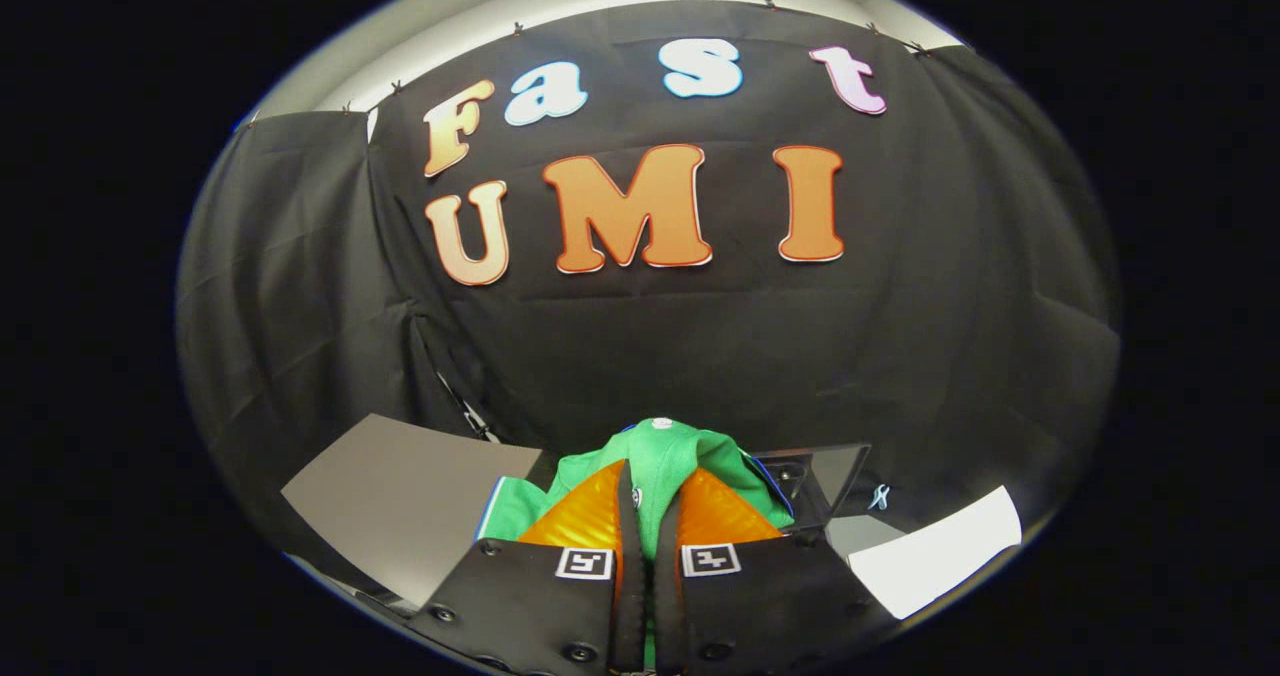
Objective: Put the clothes into the washing machine and then close the washing machine lid.
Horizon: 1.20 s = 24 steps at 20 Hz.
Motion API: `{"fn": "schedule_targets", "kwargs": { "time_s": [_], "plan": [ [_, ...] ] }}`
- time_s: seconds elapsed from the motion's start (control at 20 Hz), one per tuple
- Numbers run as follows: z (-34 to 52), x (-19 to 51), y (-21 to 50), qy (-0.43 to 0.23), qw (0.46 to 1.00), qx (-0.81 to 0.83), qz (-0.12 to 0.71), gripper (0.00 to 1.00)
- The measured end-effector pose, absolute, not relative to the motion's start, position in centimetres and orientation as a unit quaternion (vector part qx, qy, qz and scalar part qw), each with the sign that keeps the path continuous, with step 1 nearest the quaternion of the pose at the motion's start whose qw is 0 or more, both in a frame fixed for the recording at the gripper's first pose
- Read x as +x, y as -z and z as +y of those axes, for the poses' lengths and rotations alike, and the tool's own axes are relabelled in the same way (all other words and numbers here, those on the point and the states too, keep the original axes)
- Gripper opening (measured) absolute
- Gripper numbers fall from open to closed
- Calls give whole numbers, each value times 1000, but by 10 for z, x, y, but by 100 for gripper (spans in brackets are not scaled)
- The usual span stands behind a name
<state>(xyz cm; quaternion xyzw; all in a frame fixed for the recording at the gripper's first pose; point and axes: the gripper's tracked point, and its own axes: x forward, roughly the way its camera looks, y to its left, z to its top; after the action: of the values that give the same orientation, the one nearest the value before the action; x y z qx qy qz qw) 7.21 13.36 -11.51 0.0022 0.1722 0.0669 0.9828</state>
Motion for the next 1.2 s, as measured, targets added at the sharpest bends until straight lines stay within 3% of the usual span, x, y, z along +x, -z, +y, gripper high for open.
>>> {"fn": "schedule_targets", "kwargs": {
  "time_s": [0.65,1.2],
  "plan": [
    [80,63,167,-41,976,5,214,12],
    [72,63,268,-50,959,-8,278,12]
  ]
}}
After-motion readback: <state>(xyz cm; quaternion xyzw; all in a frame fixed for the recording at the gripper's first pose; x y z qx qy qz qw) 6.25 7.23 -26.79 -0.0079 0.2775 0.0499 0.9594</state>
